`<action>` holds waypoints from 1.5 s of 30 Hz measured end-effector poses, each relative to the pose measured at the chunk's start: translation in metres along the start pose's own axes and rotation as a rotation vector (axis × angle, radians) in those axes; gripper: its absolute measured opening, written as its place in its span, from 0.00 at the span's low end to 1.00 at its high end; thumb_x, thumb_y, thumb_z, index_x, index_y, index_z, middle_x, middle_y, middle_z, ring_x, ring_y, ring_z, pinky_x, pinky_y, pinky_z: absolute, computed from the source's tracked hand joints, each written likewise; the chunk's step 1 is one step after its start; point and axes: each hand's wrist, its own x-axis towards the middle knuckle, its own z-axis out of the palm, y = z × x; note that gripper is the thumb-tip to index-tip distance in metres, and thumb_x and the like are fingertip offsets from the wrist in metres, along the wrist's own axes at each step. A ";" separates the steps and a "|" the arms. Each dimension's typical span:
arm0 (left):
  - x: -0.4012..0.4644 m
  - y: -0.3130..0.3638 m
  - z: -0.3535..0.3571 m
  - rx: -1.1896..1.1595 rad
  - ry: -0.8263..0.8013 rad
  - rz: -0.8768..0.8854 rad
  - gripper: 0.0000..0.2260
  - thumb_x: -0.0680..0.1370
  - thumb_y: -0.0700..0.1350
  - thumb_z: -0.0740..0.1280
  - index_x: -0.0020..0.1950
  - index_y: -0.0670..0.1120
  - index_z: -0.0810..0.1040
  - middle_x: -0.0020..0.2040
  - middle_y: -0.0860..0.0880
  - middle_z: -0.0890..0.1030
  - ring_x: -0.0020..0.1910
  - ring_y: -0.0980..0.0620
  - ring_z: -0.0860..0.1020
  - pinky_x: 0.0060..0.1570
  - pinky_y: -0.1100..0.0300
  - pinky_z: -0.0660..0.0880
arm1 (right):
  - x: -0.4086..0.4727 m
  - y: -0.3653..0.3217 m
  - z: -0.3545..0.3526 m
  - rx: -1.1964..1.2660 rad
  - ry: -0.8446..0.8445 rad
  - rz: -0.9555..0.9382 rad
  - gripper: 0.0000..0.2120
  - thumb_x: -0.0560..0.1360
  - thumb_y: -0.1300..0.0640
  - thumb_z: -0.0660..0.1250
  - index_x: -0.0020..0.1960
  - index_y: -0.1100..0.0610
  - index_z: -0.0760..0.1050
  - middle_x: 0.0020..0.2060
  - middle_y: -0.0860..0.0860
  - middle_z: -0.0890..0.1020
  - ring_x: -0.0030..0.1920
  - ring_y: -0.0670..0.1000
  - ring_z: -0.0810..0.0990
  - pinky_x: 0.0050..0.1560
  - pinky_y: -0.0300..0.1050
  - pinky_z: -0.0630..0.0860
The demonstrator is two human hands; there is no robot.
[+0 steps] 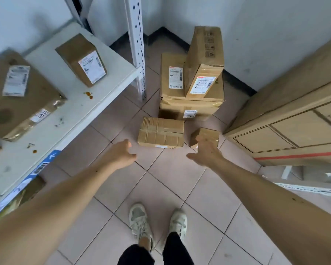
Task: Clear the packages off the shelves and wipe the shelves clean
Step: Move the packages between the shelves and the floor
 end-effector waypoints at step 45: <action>0.298 -0.106 0.189 -0.561 0.070 0.140 0.38 0.59 0.37 0.83 0.66 0.50 0.74 0.56 0.55 0.83 0.59 0.54 0.78 0.52 0.65 0.72 | 0.278 0.073 0.197 0.483 0.154 -0.158 0.56 0.59 0.45 0.84 0.77 0.46 0.53 0.56 0.46 0.73 0.57 0.51 0.73 0.59 0.49 0.76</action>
